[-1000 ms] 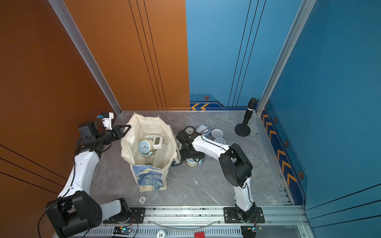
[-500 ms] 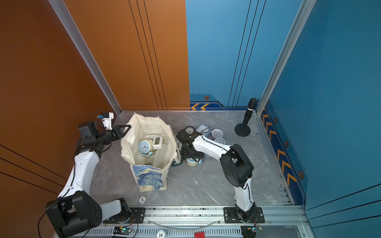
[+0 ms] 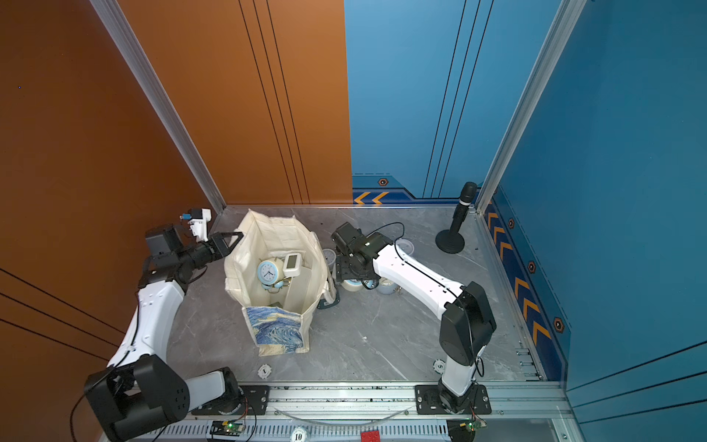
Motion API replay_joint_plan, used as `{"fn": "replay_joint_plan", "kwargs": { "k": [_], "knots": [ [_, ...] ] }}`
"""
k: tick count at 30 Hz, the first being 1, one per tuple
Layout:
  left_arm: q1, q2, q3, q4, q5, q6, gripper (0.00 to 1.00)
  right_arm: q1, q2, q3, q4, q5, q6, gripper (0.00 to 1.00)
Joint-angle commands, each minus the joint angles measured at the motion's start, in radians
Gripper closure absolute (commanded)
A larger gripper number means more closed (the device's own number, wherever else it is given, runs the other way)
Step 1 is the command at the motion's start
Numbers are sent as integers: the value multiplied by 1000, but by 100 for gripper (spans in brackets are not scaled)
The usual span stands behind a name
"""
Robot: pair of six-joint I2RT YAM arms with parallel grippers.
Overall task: Put the alarm clock into the canvas bag
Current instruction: Pick up the alarm from the center of the board, then place the alarm at the canvas bag.
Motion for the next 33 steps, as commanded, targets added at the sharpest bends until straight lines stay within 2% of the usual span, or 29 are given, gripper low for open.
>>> {"fn": "replay_joint_plan", "kwargs": {
  "k": [1,12,21,25,33],
  "knots": [
    [-8,-5,-12,12,5,8,100,-5,-59,73,-27,32,-38,25],
    [-8,-4,-12,12,5,8,100,65,-130,216,44,81,-154,28],
    [-10,-4,-14,12,4,9,100,147,-192,236,193,128,-221,33],
    [-10,-5,-13,11,2,9,100,186,-198,241,253,96,-255,33],
    [-9,-3,-14,11,1,9,100,239,-122,278,288,-62,-253,34]
  ]
}}
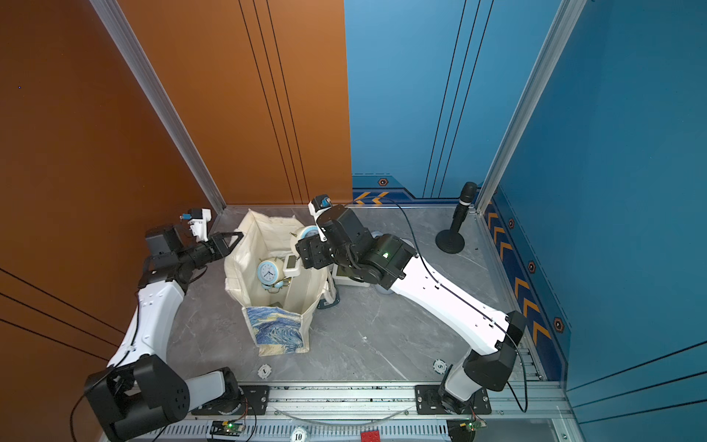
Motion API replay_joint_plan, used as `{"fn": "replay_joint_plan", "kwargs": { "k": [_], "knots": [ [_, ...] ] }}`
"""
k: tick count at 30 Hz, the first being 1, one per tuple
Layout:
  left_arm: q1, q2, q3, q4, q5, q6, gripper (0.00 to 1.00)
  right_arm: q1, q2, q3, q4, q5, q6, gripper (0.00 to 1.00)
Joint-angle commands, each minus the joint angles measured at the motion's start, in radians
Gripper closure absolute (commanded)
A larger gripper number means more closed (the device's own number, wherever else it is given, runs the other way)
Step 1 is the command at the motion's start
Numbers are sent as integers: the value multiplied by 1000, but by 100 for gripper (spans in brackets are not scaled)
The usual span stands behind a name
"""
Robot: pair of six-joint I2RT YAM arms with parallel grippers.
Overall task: Put the alarm clock into the canvas bag
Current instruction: Place the alarm at the canvas bag.
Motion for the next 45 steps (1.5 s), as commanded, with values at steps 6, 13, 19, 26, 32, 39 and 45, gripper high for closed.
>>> {"fn": "replay_joint_plan", "kwargs": {
  "k": [6,13,19,26,32,39,45],
  "knots": [
    [-9,-1,-13,11,1,10,100,55,126,80,48,-152,6,34],
    [-9,-2,-14,11,-1,10,100,73,239,123,-7,-272,49,34],
    [-9,-1,-15,11,-1,10,100,91,330,124,-31,-347,80,35],
    [-9,0,-11,6,-2,14,100,104,430,144,-48,-421,117,35],
    [-9,-4,-13,7,-4,14,100,111,536,203,-120,-461,118,36],
    [-10,-3,-13,6,-2,13,100,115,646,277,-242,-444,95,36],
    [-11,-1,-11,6,-1,12,100,130,727,344,-336,-373,51,32]
  ]
}}
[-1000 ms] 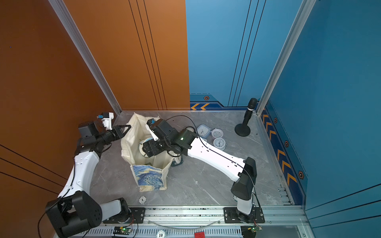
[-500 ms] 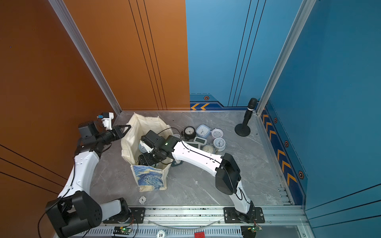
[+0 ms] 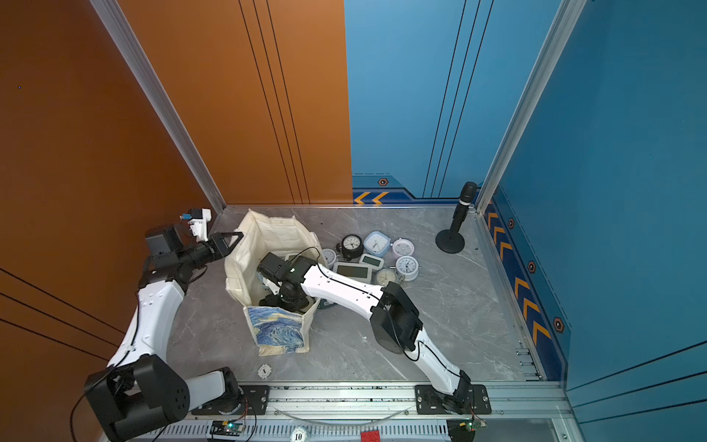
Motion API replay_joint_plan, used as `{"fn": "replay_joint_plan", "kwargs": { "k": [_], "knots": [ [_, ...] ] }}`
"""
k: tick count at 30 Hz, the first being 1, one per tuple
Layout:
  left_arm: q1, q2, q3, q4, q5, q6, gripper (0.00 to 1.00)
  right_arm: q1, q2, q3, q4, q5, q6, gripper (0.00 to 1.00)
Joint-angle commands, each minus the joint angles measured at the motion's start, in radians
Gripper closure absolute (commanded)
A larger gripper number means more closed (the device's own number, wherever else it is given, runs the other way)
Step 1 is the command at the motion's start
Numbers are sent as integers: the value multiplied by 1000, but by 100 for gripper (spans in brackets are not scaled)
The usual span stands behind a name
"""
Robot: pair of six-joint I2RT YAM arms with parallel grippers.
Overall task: Put the alarm clock into the canvas bag
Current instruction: Place the alarm at the canvas bag.
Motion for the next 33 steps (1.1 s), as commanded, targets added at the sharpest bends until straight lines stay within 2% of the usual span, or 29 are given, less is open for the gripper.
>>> {"fn": "replay_joint_plan", "kwargs": {
  "k": [1,8,21,26,33],
  "knots": [
    [-11,-1,-12,7,0,12,100,22,41,54,-96,63,-41,31],
    [-11,-5,-11,8,1,12,100,37,90,97,-146,207,-81,21],
    [-11,-6,-11,7,0,13,100,65,222,160,-234,216,-161,16],
    [-13,-6,-11,7,1,13,100,66,180,191,-233,190,-166,9],
    [-13,-6,-12,8,0,13,100,50,64,263,-233,243,-155,0]
  ]
}}
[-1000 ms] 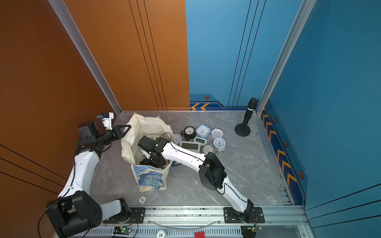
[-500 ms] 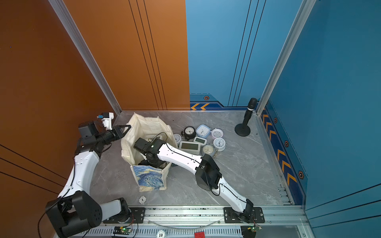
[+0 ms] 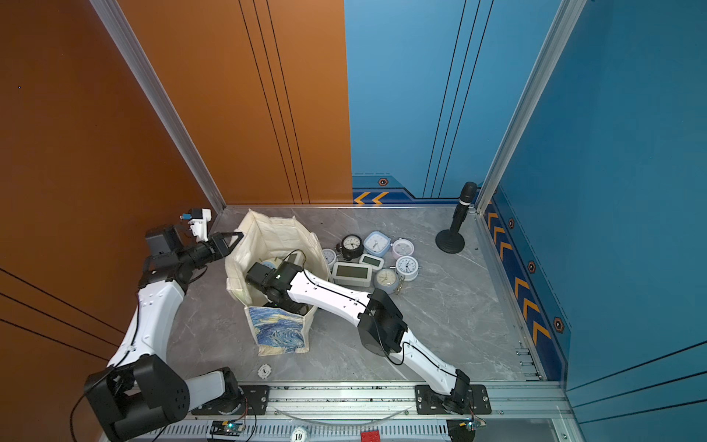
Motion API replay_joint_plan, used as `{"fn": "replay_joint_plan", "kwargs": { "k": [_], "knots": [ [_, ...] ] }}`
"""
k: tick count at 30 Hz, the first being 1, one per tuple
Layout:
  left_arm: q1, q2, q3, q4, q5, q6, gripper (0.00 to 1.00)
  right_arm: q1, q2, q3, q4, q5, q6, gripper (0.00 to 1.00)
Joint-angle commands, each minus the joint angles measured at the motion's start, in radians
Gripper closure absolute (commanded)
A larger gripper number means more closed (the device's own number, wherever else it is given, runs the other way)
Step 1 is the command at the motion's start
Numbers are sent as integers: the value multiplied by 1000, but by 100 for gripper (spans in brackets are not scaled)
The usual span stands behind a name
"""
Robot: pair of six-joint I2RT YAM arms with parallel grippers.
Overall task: Put the alarm clock into the canvas bag
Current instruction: Place the alarm at the canvas bag.
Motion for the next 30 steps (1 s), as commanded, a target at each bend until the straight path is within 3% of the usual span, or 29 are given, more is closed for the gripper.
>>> {"fn": "replay_joint_plan", "kwargs": {
  "k": [1,20,30],
  "knots": [
    [-11,-6,-12,8,-2,14,100,-7,-85,50,-41,44,-4,0],
    [-9,-2,-11,8,-2,13,100,-79,-307,45,-28,155,13,5],
    [-8,2,-10,8,1,12,100,-189,-465,-80,-26,247,6,7]
  ]
}}
